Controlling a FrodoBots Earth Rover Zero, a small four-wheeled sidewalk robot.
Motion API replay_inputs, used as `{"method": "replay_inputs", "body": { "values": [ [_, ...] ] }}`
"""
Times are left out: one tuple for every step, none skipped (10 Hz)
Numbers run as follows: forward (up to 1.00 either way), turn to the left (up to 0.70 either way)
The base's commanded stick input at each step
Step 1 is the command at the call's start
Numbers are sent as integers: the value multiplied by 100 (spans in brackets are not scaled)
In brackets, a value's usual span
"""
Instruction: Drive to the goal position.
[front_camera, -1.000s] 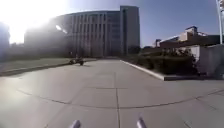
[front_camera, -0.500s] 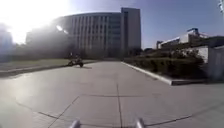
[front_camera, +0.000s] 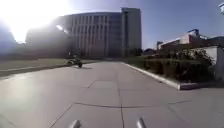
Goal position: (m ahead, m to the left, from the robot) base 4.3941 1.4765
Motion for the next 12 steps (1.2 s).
{"method": "replay_inputs", "body": {
  "values": [
    [70,-35],
    [70,-35],
    [70,-35],
    [70,-22],
    [70,0],
    [70,0],
    [70,0],
    [70,3],
    [70,0],
    [70,0],
    [70,0],
    [70,0]
  ]
}}
